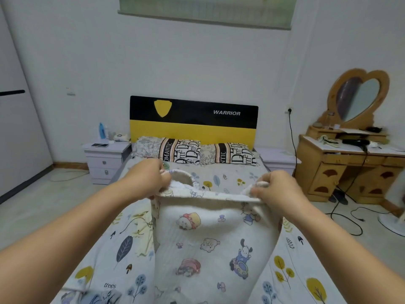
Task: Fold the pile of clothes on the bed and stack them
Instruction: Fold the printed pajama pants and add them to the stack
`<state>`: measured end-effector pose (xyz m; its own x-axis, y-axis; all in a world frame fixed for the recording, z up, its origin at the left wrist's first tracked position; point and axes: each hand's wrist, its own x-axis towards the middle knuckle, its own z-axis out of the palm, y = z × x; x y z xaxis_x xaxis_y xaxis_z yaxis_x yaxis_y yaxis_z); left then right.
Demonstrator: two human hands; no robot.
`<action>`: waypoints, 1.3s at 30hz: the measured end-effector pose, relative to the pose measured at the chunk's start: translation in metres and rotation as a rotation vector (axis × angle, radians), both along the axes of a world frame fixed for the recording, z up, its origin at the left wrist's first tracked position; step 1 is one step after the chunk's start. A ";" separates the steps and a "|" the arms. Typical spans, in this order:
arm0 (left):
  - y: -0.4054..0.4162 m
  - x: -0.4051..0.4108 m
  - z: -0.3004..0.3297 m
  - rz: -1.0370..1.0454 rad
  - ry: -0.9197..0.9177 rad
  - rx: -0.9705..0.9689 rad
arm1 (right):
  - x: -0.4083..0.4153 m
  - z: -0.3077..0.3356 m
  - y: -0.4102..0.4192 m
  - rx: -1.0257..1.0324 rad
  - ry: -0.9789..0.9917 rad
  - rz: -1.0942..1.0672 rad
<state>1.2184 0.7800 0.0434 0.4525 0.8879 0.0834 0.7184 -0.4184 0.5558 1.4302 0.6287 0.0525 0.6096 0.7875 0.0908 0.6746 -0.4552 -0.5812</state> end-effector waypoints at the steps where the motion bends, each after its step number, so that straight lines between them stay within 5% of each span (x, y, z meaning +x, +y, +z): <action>1: -0.001 -0.001 0.000 -0.028 0.069 -0.019 | 0.004 0.000 0.001 0.083 -0.051 -0.052; 5: -0.001 -0.004 -0.006 -0.042 0.337 -0.119 | 0.011 0.003 0.004 0.466 0.037 -0.135; 10: 0.004 -0.004 -0.011 0.170 0.661 0.156 | 0.010 0.013 -0.001 0.663 0.137 -0.028; 13: 0.016 -0.006 -0.015 0.037 0.423 0.127 | 0.013 0.013 -0.004 0.617 0.174 0.050; 17: 0.016 -0.010 -0.009 -0.096 -0.342 -0.231 | 0.021 0.012 -0.011 0.460 0.203 0.115; 20: 0.013 -0.011 0.003 -0.070 -0.683 -0.482 | 0.033 0.011 -0.019 0.202 0.152 0.191; 25: 0.013 -0.015 0.021 -0.300 -0.514 -0.448 | 0.051 0.002 -0.023 0.007 0.001 0.102; 28: 0.017 -0.026 0.030 -0.481 -0.361 -0.502 | 0.060 0.003 -0.027 0.061 0.195 0.066; 31: 0.019 -0.027 0.029 -0.472 -0.179 -0.269 | 0.061 0.004 -0.030 0.081 0.489 0.084; 33: 0.022 -0.024 0.025 -0.398 -0.224 -0.105 | 0.057 0.001 -0.032 0.091 0.727 0.121; 36: 0.032 -0.022 0.017 -0.316 -0.420 -0.128 | 0.051 0.003 -0.039 0.164 1.078 0.199; 39: 0.040 -0.021 0.014 -0.203 -0.517 -0.174 | 0.052 0.009 -0.051 0.084 1.015 0.419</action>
<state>1.1974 0.8200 0.0570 0.5542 0.8081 0.1997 0.2501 -0.3905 0.8860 1.4819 0.5782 0.0612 0.1172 0.9641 -0.2384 -0.0428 -0.2349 -0.9711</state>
